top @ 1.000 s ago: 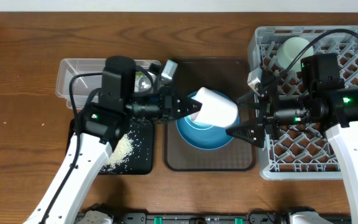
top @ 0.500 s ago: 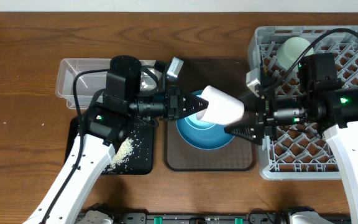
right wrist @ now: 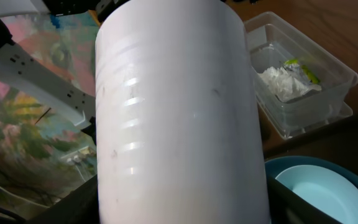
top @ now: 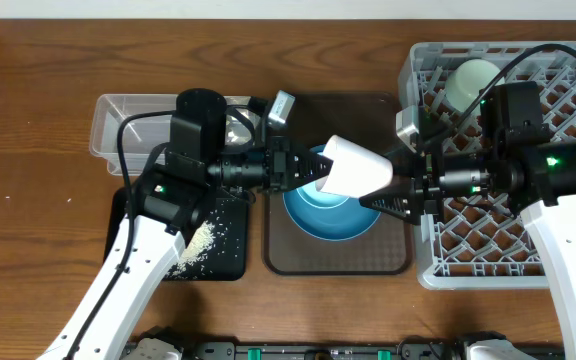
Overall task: Sort waste into correct bins and load items into the dishwasher rack
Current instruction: 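Grasp the cup with the right gripper while the left gripper holds it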
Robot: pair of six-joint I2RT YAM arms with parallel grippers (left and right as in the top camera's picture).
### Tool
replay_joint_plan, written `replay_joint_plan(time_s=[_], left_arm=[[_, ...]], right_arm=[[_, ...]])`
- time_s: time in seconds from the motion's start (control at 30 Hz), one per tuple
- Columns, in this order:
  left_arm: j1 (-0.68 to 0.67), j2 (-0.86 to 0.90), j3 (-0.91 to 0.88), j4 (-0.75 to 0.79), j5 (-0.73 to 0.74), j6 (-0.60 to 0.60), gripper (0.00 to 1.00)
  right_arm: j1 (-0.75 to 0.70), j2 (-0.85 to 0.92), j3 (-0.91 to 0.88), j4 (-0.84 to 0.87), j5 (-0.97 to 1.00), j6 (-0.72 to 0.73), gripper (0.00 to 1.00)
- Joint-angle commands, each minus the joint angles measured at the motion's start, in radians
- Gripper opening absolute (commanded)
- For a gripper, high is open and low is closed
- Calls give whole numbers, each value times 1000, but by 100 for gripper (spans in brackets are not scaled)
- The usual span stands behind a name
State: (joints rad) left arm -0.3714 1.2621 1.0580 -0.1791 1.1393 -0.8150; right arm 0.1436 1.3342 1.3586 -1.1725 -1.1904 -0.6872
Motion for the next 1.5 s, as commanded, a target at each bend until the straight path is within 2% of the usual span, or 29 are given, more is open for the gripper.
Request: replay_joint_plan(time_s=[0.0,0.43,0.93,1.13,1.27,1.3,1.47], left_arm=[[-42,-2,5,-2,0,-6,7],[-113,-2,5,-2,0,-6,7],[-113,-2,4,-48,0,10,8],[-113,-2,4,-48,-7,10,16],[-113,-2,4,-48,-12,10,17],[-113,-2,4,-47,-22,10,22],[-98,-2,4,-47,-60,10,28]], right_arm=[[7,-6,13,17,-71,-10,62],[5,-6,13,108,-71,-9,57],[-5,-6,13,190,-70,-5,56],[-8,-6,13,190,-60,2,56],[-8,-6,13,190,-49,2,55],[-8,-6,13,190,-45,2,55],[-8,-6,13,188,-8,24,50]])
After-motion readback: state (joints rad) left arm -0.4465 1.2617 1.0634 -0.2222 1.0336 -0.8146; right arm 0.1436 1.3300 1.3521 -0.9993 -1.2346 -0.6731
